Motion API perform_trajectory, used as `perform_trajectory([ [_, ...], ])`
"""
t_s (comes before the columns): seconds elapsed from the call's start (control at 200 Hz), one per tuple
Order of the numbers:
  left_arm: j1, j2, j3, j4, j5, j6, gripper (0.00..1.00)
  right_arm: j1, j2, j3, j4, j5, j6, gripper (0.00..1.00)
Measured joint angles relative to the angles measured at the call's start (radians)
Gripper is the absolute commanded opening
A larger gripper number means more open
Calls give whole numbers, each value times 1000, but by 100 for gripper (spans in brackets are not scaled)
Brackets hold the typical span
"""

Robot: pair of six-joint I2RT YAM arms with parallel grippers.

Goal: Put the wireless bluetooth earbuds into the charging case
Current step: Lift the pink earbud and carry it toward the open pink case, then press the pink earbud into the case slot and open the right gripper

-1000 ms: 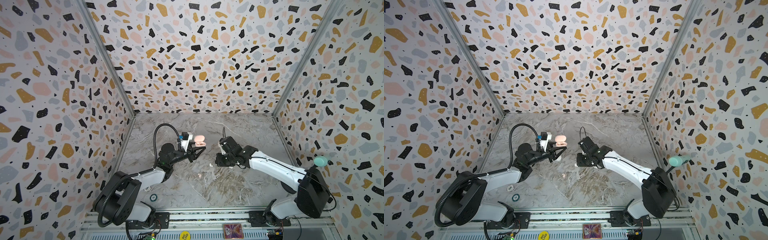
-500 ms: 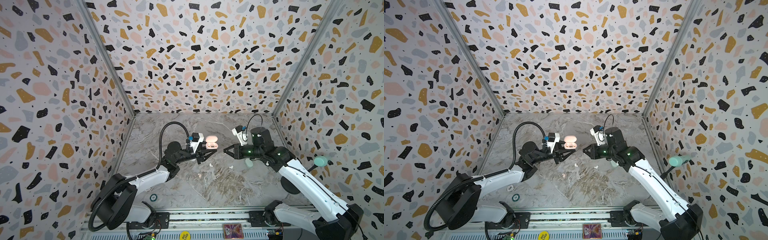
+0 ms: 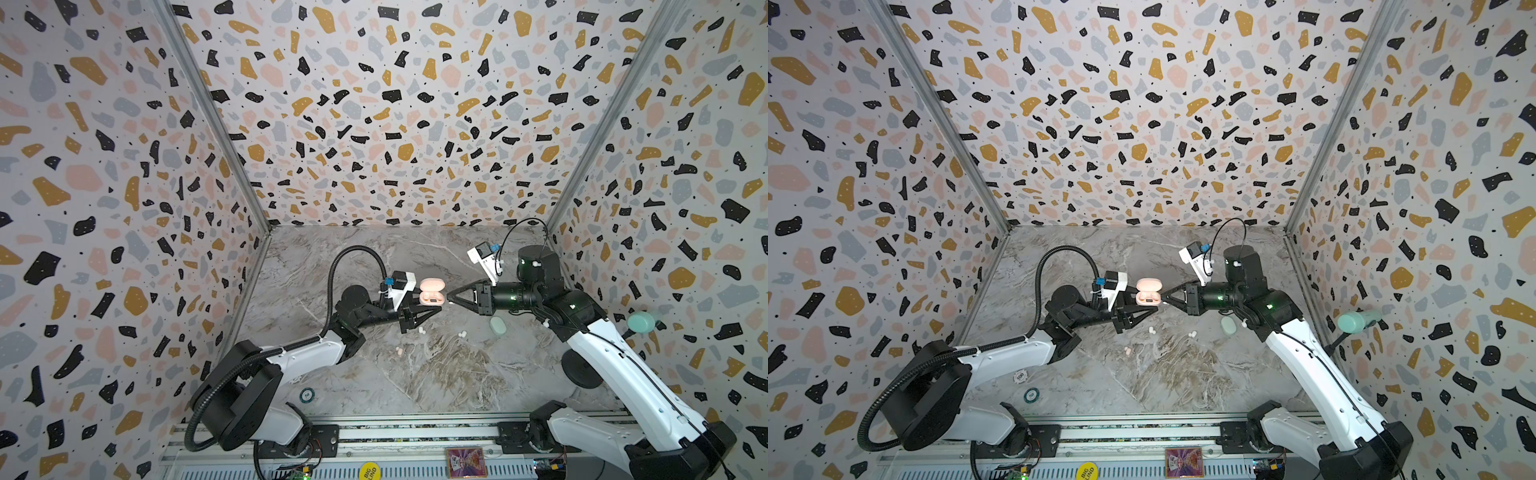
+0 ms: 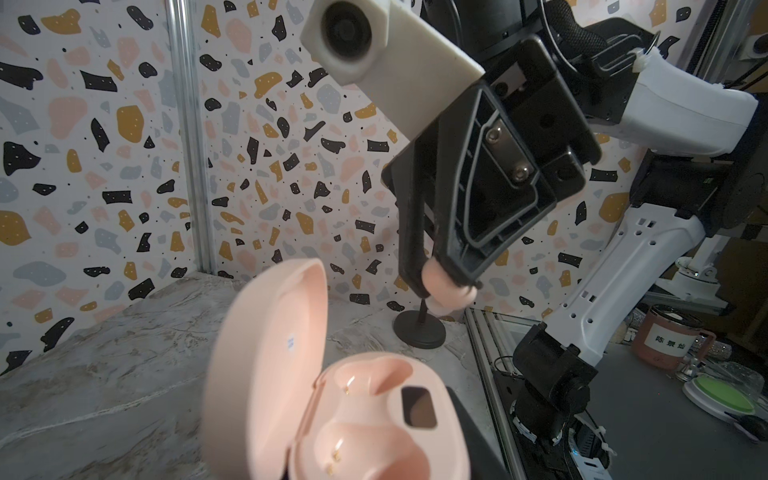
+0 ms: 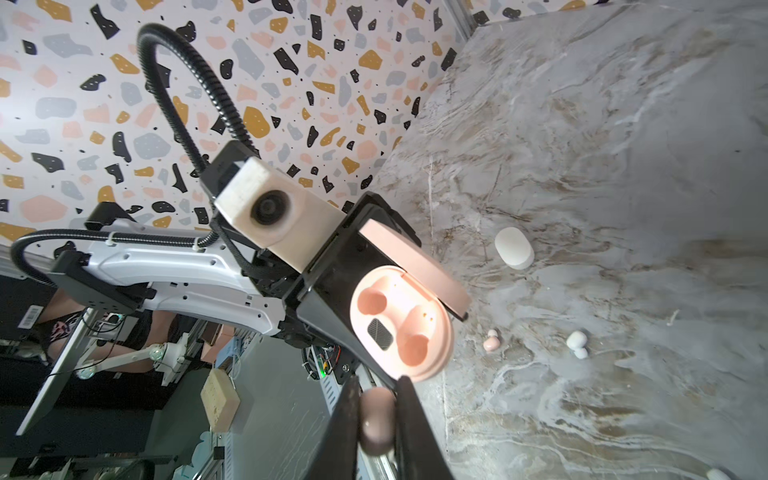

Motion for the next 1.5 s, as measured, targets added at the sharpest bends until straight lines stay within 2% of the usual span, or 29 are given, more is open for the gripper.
perform_trajectory([
  [0.426,0,4,1,1,29,0,41,16,11,-27,93,-53,36,13],
  [1.197,0,3,3,-15,34,27,41,49,83,-28,111,-17,33,13],
  [1.307,0,2,3,-17,34,27,41,49,83,-28,110,-12,32,17],
  [1.502,-1,1,3,-18,34,27,41,49,83,-28,105,4,28,31],
])
